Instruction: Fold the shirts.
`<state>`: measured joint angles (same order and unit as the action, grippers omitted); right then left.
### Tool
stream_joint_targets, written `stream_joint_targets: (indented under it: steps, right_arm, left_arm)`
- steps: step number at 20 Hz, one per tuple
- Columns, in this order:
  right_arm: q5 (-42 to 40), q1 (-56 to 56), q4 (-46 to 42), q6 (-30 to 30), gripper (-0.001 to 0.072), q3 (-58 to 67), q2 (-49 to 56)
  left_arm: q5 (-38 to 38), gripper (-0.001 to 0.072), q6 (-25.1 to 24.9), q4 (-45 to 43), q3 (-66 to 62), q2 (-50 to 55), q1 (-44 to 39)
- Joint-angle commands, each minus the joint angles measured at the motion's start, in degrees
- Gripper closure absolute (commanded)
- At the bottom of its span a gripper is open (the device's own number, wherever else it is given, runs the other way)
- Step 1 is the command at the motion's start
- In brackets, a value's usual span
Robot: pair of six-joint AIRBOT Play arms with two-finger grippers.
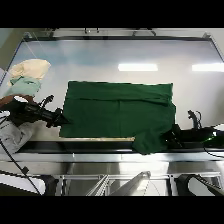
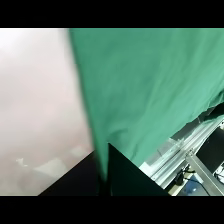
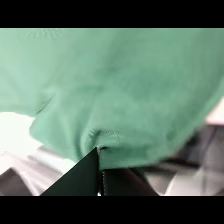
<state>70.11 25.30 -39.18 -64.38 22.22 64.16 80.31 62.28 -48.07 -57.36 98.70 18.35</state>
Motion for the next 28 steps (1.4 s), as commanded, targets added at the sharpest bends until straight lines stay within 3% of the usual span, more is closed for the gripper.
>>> stream_joint_targets:
  steps: [1,8,12,19,21,24,28]
  right_arm:
    - [7.96,6.51,-0.26,-3.80,0.0690,0.31,-4.96]
    - [13.14,20.02,1.77,-5.07,0.0690,6.91,-12.76]
    - [6.19,18.05,9.29,-2.80,0.0691,9.38,-11.34]
    - [-15.91,3.26,22.36,13.94,0.0691,15.82,5.42]
    - [-20.35,-0.72,22.53,15.74,0.0690,20.83,11.63]
    - [-22.62,-5.07,22.45,19.37,0.0690,27.45,20.44]
    - [-23.37,-7.67,17.90,19.63,0.0690,32.57,26.93]
  left_arm:
    - [4.98,0.0688,-0.37,4.44,-0.13,-0.44,3.34]
    - [11.78,0.0688,-0.59,7.98,-5.62,-0.44,6.34]
    - [12.00,0.0688,1.53,11.63,-13.07,-0.37,3.21]
    - [10.75,0.0690,8.74,11.63,-34.93,11.30,-3.72]
    - [8.90,0.0691,10.36,11.65,-40.30,15.74,-3.93]
    - [7.80,0.0694,12.22,11.63,-46.64,21.53,-4.22]
    - [8.83,0.0702,12.81,11.56,-51.04,26.56,-4.39]
